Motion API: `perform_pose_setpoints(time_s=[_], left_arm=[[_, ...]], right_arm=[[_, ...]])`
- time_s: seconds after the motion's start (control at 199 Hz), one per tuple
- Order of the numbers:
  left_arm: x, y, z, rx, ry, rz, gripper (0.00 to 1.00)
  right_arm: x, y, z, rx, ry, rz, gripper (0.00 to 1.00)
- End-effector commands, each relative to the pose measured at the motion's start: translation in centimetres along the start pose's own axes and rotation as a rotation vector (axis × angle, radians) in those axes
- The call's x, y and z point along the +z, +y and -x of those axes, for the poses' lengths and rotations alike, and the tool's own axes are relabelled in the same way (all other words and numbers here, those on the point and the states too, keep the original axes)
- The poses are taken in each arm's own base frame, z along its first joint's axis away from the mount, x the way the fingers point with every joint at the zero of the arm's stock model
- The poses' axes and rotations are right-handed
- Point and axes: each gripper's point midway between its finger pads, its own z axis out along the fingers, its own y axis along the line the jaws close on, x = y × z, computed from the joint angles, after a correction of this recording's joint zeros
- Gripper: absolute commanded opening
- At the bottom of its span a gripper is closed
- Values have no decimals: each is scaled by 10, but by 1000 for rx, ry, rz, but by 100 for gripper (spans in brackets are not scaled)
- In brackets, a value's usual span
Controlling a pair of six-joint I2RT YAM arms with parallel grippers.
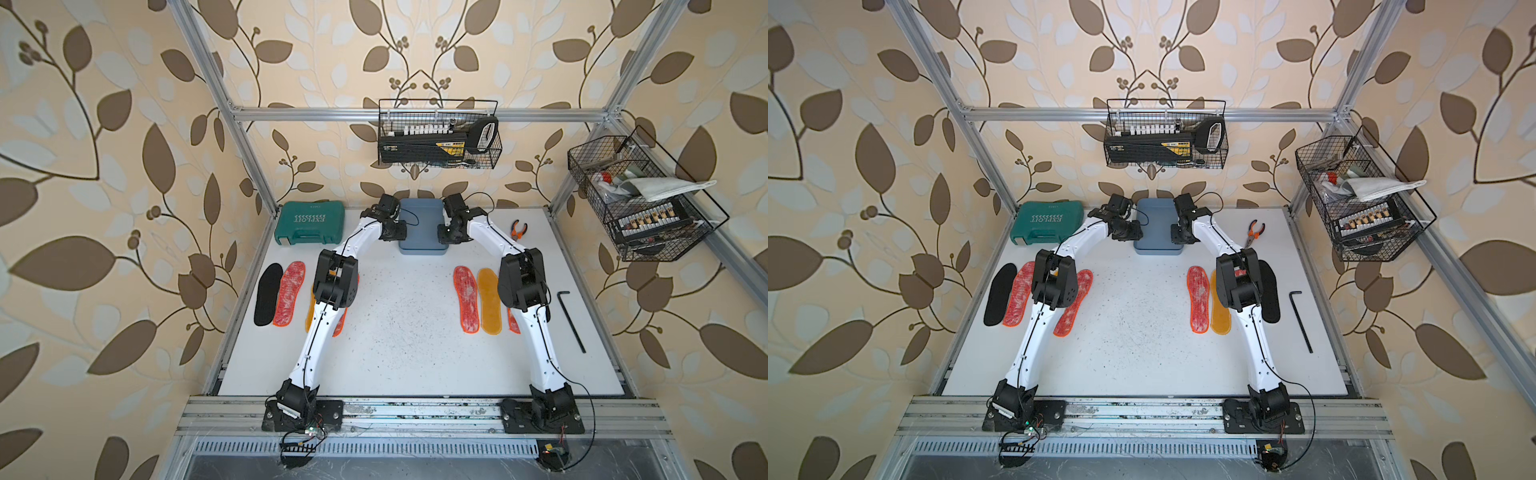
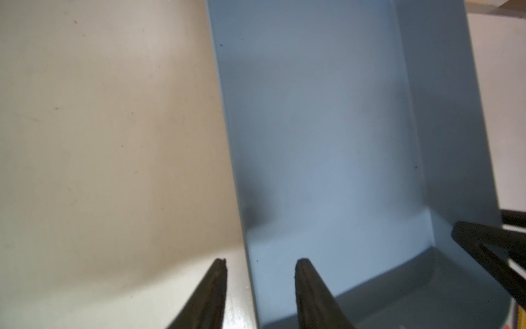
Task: Put the insoles into the storage box
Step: Pick up the storage box at the center of the board.
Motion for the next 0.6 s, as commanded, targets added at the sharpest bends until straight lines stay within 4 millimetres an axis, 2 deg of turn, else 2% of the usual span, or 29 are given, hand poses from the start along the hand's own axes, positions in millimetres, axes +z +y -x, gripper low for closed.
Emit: perform_pose_setpoints(time_s=[0.0,0.015,0.09,0.196,0.311,0.426,0.446,0.597], left_arm=[[-12,-8,13,22,-29,-21,27],[-13,-9,13,24,-30,-20,25],[-20,-13,13,31,-38,-13,17],[-37,-16,14,27,-52,9,0],[-65,-22,12,15,-63,34,0],[-100,-33,4,20,-99,77,0],[-102,-32,-6,19,-86,88,0],[-145,-47,-34,25,-112,142,0]], right_arm=[[-6,16,2,-34,-10,15,2],[-7,17,2,-38,-11,14,0],[-17,25,4,-54,-31,11,0],[-39,37,7,-72,-67,14,0],[-71,42,2,-57,-91,4,0],[-106,55,-16,-57,-122,28,0],[-113,57,-21,-60,-128,29,0],[-151,67,-58,-44,-155,55,0]])
